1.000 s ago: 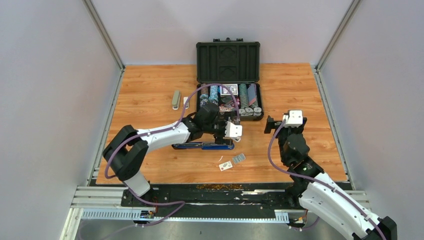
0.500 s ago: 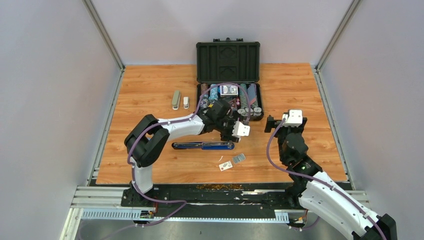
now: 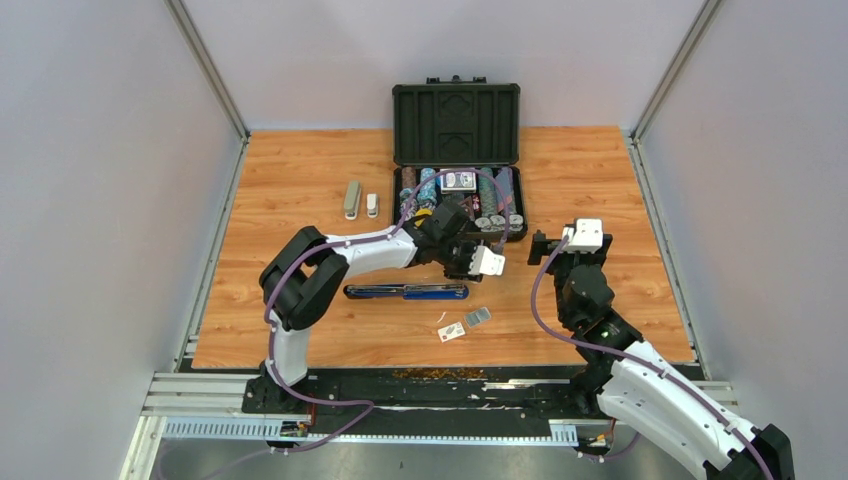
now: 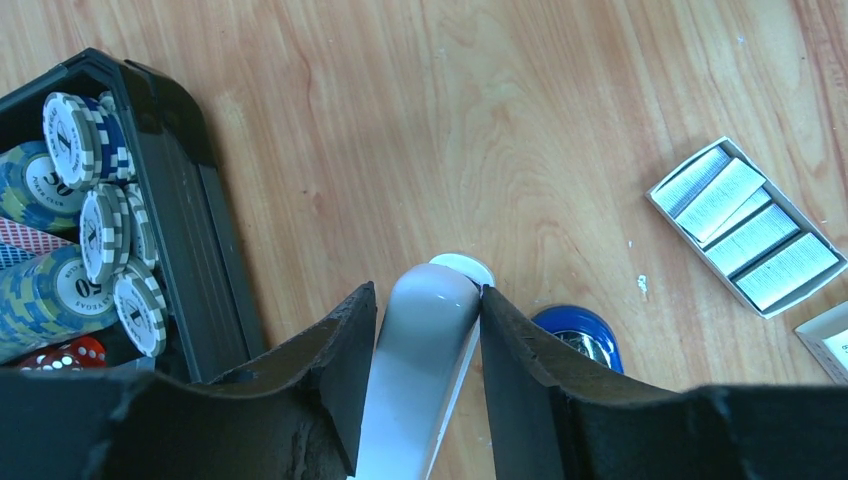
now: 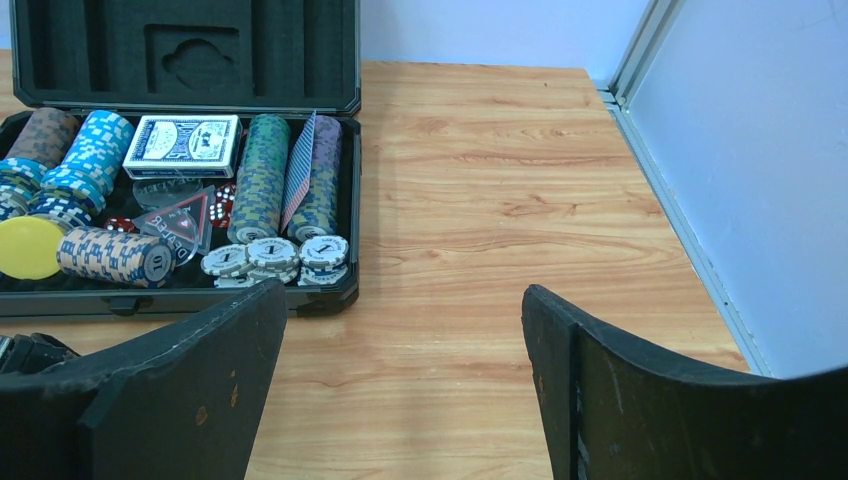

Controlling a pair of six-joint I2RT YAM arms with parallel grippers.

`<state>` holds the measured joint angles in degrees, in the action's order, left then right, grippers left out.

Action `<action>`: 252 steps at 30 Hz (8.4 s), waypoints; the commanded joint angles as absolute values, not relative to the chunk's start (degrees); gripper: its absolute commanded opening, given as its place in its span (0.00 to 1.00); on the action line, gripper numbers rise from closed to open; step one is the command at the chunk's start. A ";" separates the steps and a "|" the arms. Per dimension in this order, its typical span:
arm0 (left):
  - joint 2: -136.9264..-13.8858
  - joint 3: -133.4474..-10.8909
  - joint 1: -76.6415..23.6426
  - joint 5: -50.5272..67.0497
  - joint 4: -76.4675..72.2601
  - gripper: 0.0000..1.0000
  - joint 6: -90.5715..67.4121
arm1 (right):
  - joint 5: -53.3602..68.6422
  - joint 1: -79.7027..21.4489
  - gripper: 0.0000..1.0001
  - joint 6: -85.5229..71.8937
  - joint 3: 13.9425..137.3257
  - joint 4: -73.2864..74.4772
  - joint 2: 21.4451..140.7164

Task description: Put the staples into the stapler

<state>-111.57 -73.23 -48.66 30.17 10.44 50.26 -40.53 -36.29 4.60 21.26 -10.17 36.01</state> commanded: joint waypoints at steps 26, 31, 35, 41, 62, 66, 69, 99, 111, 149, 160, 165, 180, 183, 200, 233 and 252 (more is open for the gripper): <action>-107.94 -77.03 -48.78 29.47 13.92 0.20 49.75 | -33.47 -36.21 0.88 4.29 21.19 -11.93 37.70; -102.86 -74.53 -48.78 28.24 6.64 0.10 42.63 | -25.86 -36.21 0.88 3.25 20.26 -10.87 34.69; -98.39 -71.71 -48.52 26.83 -0.79 0.07 32.65 | -21.67 -36.20 0.88 1.89 19.40 -9.60 31.00; -91.18 -62.86 -48.52 24.40 -16.00 0.06 19.74 | -15.48 -36.12 0.86 -1.48 18.79 -7.51 27.20; -81.16 -45.62 -48.52 20.02 -39.89 0.07 -4.73 | -2.65 -36.12 0.63 -15.29 21.51 -12.24 34.51; -81.47 -45.11 -48.54 18.98 -40.17 0.06 -4.90 | -1.70 -36.12 0.62 -16.52 21.59 -13.71 36.17; -81.73 -44.89 -48.60 18.73 -40.78 0.06 -5.41 | -2.27 -36.12 0.61 -17.38 21.16 -14.91 36.36; -79.95 -41.18 -50.86 16.65 -47.90 0.06 -4.66 | -4.38 -36.17 0.42 -34.71 21.43 -20.02 49.08; -80.49 -40.52 -53.19 7.67 -49.48 0.06 -2.90 | -3.88 -37.70 0.42 -42.27 24.28 -18.09 53.26; -64.09 -26.02 -53.43 -11.55 -59.33 0.06 -16.54 | -18.83 -30.08 0.00 -49.00 17.07 -12.37 29.03; -62.40 -14.50 -53.44 -16.75 -69.52 0.06 -36.29 | -15.93 -26.16 0.00 -61.58 10.79 -20.72 18.68; -63.51 -13.44 -53.44 -16.93 -71.94 0.06 -37.18 | -13.44 -26.09 0.00 -58.57 11.54 -20.13 20.55; -52.56 -26.68 -53.39 -15.57 -36.01 0.51 -18.04 | -5.98 -26.08 0.00 -44.74 15.15 -15.08 30.00; -53.59 -30.22 -53.41 -9.99 -30.69 0.62 -10.62 | -5.05 -26.02 0.00 -44.90 14.88 -16.44 30.68; -72.99 -45.57 -54.22 20.52 -18.00 0.75 18.11 | 7.11 -26.07 0.00 -46.12 14.24 -28.74 39.60; -76.71 -57.61 -57.17 5.06 15.84 0.18 21.04 | 10.62 -26.06 0.52 -36.34 16.54 -18.17 38.17; -81.50 -57.99 -58.15 4.35 45.13 0.20 32.33 | -4.19 -26.08 0.97 -22.68 13.88 -1.63 22.12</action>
